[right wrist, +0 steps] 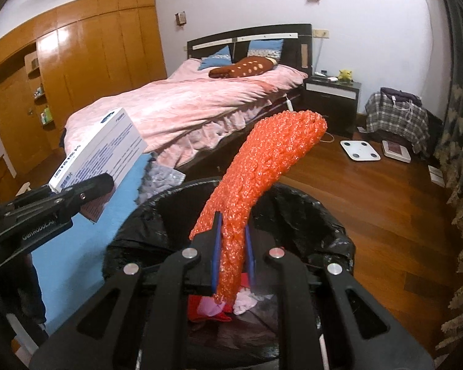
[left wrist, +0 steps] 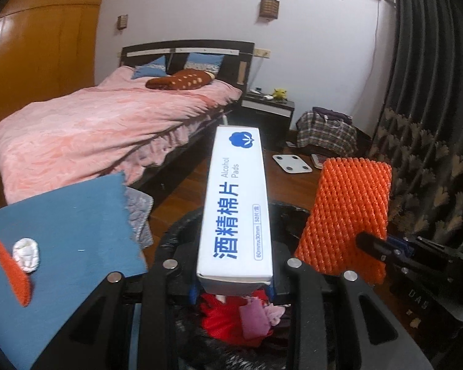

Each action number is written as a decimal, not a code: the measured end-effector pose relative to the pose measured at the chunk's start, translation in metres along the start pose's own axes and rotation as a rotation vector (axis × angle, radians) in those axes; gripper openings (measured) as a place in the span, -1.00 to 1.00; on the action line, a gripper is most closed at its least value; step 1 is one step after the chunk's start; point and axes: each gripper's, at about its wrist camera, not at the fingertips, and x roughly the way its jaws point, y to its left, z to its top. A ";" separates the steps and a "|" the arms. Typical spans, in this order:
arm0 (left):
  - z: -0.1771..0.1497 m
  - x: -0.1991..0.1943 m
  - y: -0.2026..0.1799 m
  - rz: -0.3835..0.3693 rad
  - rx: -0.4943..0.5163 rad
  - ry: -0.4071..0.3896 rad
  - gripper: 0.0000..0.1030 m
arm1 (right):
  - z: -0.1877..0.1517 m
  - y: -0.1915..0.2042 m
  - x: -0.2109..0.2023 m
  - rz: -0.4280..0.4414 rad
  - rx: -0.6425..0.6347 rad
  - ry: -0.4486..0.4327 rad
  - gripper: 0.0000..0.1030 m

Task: Collect trash
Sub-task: 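Lower the box and orange mesh into the bin and open both grippers, then move both grippers back over the table toward the mesh strip and tissue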

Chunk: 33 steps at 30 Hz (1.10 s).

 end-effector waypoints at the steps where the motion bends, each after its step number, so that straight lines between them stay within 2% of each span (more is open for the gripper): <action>1: 0.001 0.004 0.000 -0.010 0.001 0.006 -0.38 | -0.002 -0.002 0.002 -0.004 0.002 0.006 -0.75; 3: 0.001 0.011 -0.004 -0.032 0.004 0.021 -0.35 | -0.002 -0.008 0.005 -0.013 0.004 0.014 -0.69; 6: 0.001 0.015 -0.004 -0.044 -0.005 0.027 -0.06 | -0.007 -0.015 0.009 -0.024 0.016 0.029 -0.61; 8: 0.000 0.015 0.000 -0.037 -0.014 0.029 0.05 | -0.009 -0.018 0.010 -0.035 0.026 0.034 -0.27; 12: -0.003 0.010 0.015 0.000 -0.032 0.024 0.28 | -0.012 -0.021 0.011 -0.049 0.041 0.036 0.19; 16: -0.007 -0.003 0.039 0.063 -0.059 0.013 0.58 | -0.013 -0.016 0.006 -0.060 0.048 0.015 0.76; 19: -0.012 -0.017 0.058 0.124 -0.066 -0.001 0.70 | -0.009 -0.009 0.004 -0.039 0.056 0.013 0.77; 24: -0.020 -0.044 0.096 0.232 -0.087 -0.025 0.77 | 0.003 0.017 0.004 0.009 0.029 -0.013 0.82; 33: -0.041 -0.089 0.171 0.416 -0.163 -0.040 0.79 | 0.021 0.103 0.029 0.143 -0.064 -0.006 0.84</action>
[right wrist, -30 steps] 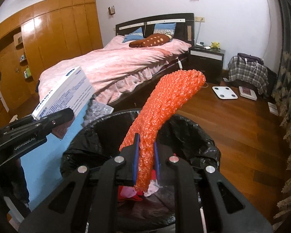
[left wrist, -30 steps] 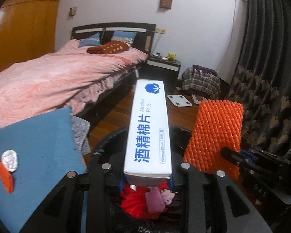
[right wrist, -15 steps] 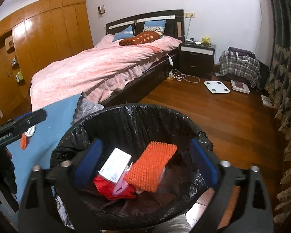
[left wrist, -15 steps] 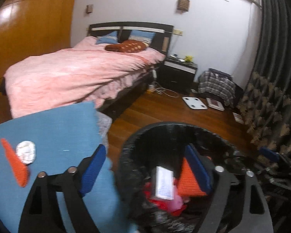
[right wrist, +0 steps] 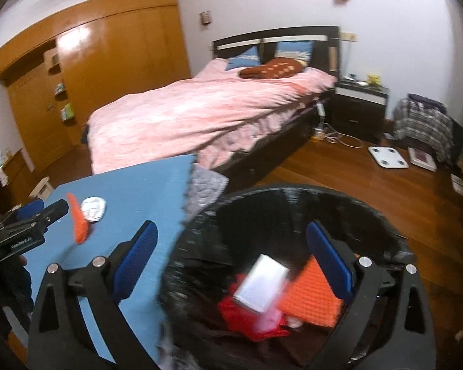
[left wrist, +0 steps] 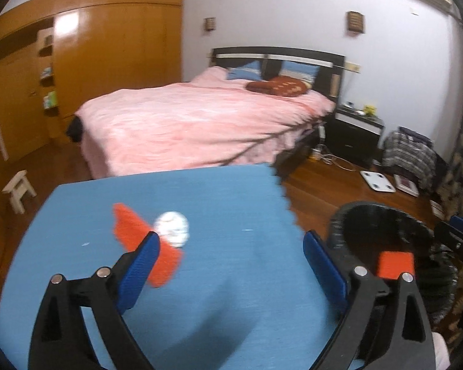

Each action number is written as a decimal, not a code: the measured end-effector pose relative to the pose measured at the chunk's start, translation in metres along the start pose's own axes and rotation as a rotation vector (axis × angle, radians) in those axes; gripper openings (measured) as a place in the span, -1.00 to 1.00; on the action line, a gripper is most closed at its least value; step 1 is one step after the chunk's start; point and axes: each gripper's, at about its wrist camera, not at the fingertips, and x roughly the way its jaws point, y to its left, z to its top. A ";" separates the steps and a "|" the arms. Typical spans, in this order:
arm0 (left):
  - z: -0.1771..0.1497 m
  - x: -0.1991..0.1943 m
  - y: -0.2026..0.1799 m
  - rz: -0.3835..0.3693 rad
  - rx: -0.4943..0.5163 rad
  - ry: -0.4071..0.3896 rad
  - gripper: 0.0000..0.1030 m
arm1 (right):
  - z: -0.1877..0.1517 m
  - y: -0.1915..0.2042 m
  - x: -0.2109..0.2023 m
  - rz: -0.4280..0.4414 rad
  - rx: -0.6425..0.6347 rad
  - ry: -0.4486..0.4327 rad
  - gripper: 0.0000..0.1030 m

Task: Collect trash
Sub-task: 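Move both grippers back over the table toward the mesh strip and tissue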

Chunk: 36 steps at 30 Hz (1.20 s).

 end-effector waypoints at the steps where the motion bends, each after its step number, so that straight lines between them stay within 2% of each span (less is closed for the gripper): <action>1: -0.001 0.001 0.007 0.009 -0.008 0.003 0.79 | 0.003 0.010 0.006 0.016 -0.013 0.002 0.84; 8: -0.011 0.012 0.056 0.058 -0.068 0.026 0.79 | 0.017 0.068 0.042 0.083 -0.081 0.005 0.84; 16: -0.020 0.040 0.083 0.072 -0.097 0.054 0.79 | 0.019 0.106 0.083 0.109 -0.143 0.040 0.84; 23: -0.028 0.065 0.089 0.065 -0.107 0.085 0.79 | 0.017 0.117 0.114 0.116 -0.154 0.069 0.84; 34: -0.033 0.088 0.091 0.058 -0.107 0.112 0.78 | 0.010 0.127 0.138 0.127 -0.172 0.096 0.84; 36: -0.034 0.092 0.091 0.057 -0.104 0.119 0.73 | 0.009 0.129 0.139 0.130 -0.174 0.096 0.84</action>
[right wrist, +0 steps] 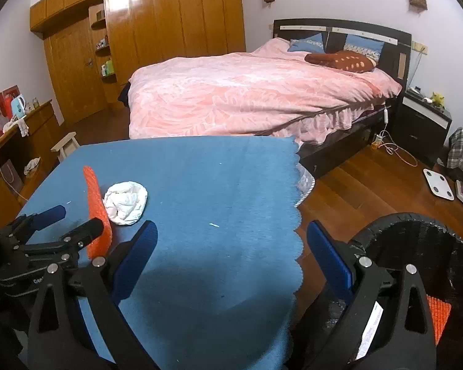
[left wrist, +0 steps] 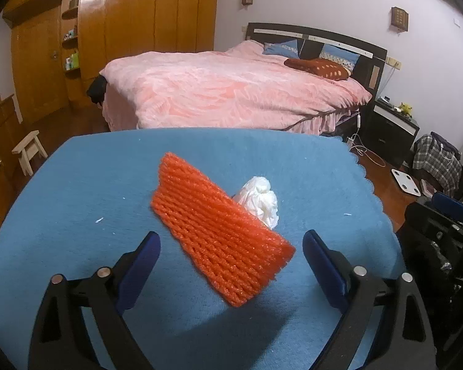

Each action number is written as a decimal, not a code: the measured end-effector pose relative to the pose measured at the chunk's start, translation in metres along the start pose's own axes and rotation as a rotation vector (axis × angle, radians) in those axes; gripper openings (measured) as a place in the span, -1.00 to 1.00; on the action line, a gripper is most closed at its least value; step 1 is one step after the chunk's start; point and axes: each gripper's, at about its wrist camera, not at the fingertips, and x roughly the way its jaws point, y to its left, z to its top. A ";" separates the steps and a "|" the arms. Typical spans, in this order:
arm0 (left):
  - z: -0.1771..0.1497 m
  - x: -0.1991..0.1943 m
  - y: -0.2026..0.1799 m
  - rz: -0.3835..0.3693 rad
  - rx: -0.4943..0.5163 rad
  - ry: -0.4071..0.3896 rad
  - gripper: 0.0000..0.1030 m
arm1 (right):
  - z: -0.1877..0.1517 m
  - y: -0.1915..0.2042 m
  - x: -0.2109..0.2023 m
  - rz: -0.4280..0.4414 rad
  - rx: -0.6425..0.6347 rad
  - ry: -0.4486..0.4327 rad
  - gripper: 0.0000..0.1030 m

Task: Collect trash
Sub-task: 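Move both grippers back over the table toward the mesh strip and tissue, then grasp the orange mesh strip with the left gripper while the right gripper grasps the white tissue ball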

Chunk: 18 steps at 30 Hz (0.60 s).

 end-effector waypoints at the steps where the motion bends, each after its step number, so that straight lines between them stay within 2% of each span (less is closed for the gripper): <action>1: 0.000 0.002 0.000 -0.002 0.000 0.005 0.68 | 0.000 0.001 0.001 0.001 -0.004 -0.001 0.84; 5: -0.005 0.009 0.003 -0.015 -0.010 0.030 0.44 | 0.001 0.005 0.001 0.002 -0.023 -0.002 0.84; 7: -0.007 0.013 0.005 -0.027 -0.021 0.053 0.17 | 0.000 0.005 0.000 0.002 -0.022 -0.001 0.84; 9: -0.008 0.017 0.008 -0.042 -0.040 0.071 -0.01 | 0.000 0.005 -0.001 0.001 -0.020 0.001 0.84; 13: -0.009 0.018 0.012 -0.059 -0.060 0.078 -0.47 | 0.000 0.007 -0.002 0.001 -0.024 0.002 0.84; 18: -0.010 0.011 0.015 -0.061 -0.063 0.059 -0.68 | 0.002 0.014 -0.001 0.007 -0.031 0.006 0.84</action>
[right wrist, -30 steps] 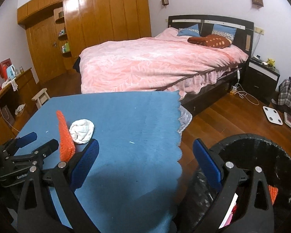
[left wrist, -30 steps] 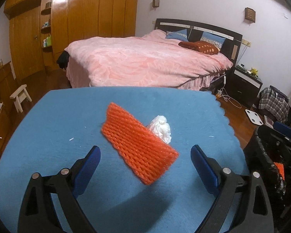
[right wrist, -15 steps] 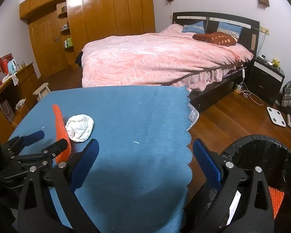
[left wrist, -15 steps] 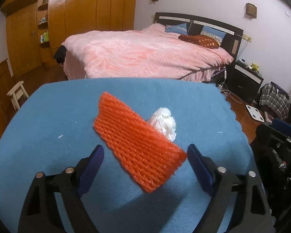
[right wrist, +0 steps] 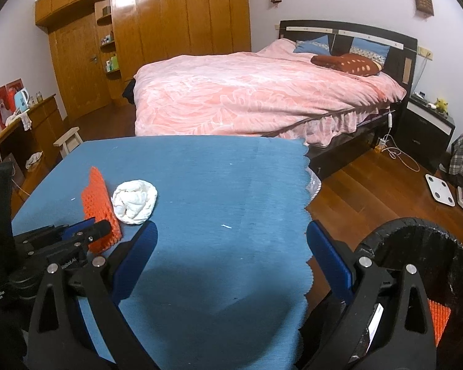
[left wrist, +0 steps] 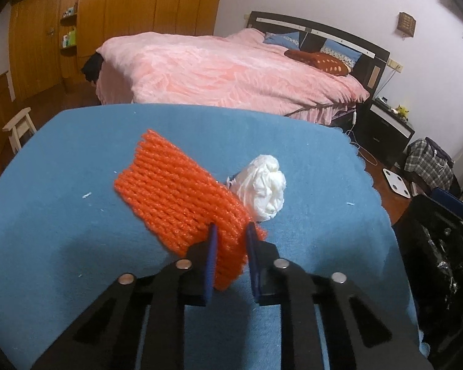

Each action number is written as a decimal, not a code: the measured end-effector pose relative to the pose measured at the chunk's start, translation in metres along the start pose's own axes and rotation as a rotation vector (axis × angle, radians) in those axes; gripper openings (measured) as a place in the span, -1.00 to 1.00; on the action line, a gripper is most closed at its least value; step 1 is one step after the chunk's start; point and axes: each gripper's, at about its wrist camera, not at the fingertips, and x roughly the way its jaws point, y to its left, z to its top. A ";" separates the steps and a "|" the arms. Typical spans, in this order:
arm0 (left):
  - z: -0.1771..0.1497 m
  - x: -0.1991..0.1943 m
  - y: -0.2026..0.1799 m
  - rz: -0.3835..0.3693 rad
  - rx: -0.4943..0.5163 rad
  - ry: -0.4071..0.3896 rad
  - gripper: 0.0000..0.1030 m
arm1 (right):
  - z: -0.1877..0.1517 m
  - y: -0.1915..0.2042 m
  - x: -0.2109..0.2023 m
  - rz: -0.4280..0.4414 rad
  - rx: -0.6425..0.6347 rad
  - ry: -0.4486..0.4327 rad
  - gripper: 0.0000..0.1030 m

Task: Collect trash
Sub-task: 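Grasp the orange mesh strip with the left gripper while the right gripper grasps the white tissue ball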

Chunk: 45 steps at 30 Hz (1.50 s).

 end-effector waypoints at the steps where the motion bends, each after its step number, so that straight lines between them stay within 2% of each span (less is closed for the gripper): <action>1: 0.000 -0.001 0.001 0.002 -0.001 -0.001 -0.71 | 0.000 0.002 0.001 0.003 -0.002 0.001 0.84; 7: 0.000 -0.024 0.025 0.052 -0.013 -0.039 -0.73 | 0.003 0.018 0.010 0.025 -0.005 0.005 0.84; 14: 0.000 -0.043 0.060 0.127 -0.027 -0.068 -0.74 | 0.009 0.050 0.038 0.061 -0.016 0.023 0.84; 23: -0.002 -0.044 0.086 0.182 -0.041 -0.076 -0.74 | 0.015 0.092 0.076 0.097 -0.054 0.072 0.81; 24: -0.001 -0.043 0.089 0.182 -0.049 -0.075 -0.74 | 0.016 0.096 0.080 0.097 -0.058 0.080 0.77; 26: -0.002 -0.043 0.092 0.185 -0.055 -0.076 -0.74 | 0.016 0.100 0.089 0.102 -0.061 0.108 0.52; 28: -0.003 -0.044 0.094 0.184 -0.058 -0.078 -0.74 | 0.015 0.103 0.095 0.110 -0.052 0.133 0.47; 30: -0.003 -0.045 0.094 0.183 -0.061 -0.078 -0.74 | 0.015 0.106 0.098 0.120 -0.058 0.149 0.31; 34: -0.002 -0.046 0.094 0.178 -0.061 -0.083 -0.74 | 0.014 0.108 0.101 0.157 -0.068 0.176 -0.17; 35: -0.001 -0.046 0.094 0.176 -0.060 -0.084 -0.74 | 0.014 0.108 0.100 0.163 -0.070 0.174 -0.24; 38: -0.002 -0.048 0.091 0.170 -0.054 -0.086 -0.74 | 0.015 0.106 0.096 0.183 -0.070 0.173 -0.36; 45: 0.003 -0.058 0.076 0.152 -0.029 -0.101 -0.74 | 0.020 0.094 0.064 0.194 -0.061 0.123 -0.36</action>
